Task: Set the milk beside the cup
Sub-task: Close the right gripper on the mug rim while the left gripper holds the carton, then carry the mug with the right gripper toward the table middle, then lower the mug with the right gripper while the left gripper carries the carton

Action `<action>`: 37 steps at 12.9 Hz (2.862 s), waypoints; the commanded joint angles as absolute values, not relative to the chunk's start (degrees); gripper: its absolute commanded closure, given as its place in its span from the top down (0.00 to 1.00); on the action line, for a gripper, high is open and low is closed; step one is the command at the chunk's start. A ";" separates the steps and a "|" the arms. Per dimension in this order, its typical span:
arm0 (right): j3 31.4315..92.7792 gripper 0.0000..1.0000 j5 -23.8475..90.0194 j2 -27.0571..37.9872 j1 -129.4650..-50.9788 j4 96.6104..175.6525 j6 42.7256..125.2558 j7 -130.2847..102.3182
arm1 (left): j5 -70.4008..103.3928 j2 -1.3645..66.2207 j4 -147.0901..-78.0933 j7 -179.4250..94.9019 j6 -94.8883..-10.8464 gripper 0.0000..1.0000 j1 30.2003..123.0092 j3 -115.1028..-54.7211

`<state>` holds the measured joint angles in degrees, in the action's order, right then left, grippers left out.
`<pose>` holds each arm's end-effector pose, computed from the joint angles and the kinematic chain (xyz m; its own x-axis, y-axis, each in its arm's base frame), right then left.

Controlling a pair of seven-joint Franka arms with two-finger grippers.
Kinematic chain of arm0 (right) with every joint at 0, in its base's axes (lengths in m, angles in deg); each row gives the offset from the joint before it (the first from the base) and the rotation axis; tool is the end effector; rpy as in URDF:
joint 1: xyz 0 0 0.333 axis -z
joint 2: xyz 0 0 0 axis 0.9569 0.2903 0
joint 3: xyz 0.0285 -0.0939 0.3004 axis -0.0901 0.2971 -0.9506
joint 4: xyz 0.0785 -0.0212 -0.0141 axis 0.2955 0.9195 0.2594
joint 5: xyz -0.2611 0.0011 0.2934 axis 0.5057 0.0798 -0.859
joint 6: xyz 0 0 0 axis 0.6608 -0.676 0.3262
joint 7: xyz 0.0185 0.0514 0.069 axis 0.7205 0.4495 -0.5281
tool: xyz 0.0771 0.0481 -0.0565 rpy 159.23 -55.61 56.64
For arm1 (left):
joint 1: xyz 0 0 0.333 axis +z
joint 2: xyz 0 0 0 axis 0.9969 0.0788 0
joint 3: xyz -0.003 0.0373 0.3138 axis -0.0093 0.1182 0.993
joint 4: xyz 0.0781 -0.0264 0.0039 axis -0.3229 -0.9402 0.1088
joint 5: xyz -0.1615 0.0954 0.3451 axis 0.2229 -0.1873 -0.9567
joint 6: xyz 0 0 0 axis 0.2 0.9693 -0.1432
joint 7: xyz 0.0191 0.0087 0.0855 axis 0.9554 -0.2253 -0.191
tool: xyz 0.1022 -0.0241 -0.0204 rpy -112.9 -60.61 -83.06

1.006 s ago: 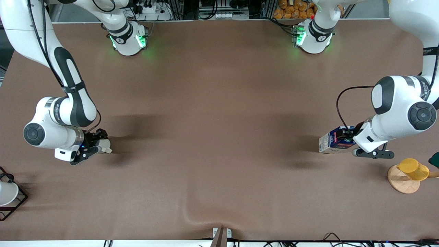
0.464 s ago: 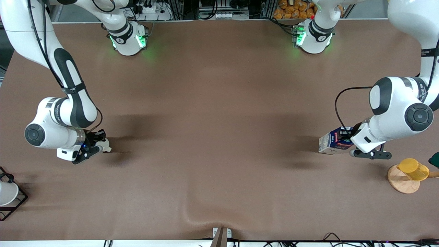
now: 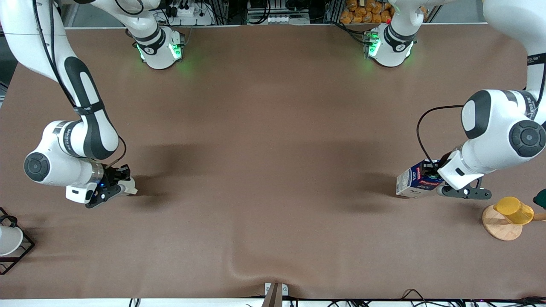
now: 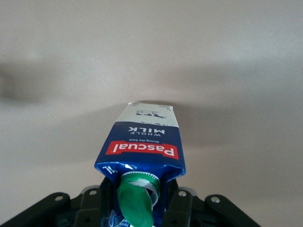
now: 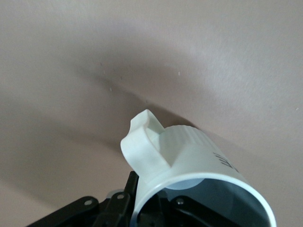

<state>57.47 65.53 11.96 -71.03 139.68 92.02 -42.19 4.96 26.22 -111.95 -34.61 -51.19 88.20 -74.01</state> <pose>0.6388 -0.0286 0.2482 0.8780 0.4674 -0.1033 0.4542 -0.8816 -0.1284 0.6409 -0.0423 0.3843 0.9921 -0.1150 -0.0506 -0.1149 -0.9934 0.0042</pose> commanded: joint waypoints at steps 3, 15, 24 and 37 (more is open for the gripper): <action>57.36 0.00 64.75 11.18 -76.28 138.54 91.50 -29.90 | 4.08 24.74 -108.16 -37.29 -45.05 0.43 87.24 -74.85; 57.36 0.00 62.29 21.54 -103.69 120.18 87.90 -1.49 | 4.08 21.66 -105.25 -39.85 -39.77 0.43 86.18 -74.50; 57.36 0.00 62.90 24.98 -108.80 118.06 88.34 5.55 | 5.66 21.04 -104.20 -48.89 -36.69 0.43 85.57 -78.36; 57.36 0.49 62.72 26.30 -111.18 118.50 91.94 12.14 | 5.22 25.26 -103.32 -63.14 -37.13 0.43 78.36 -83.64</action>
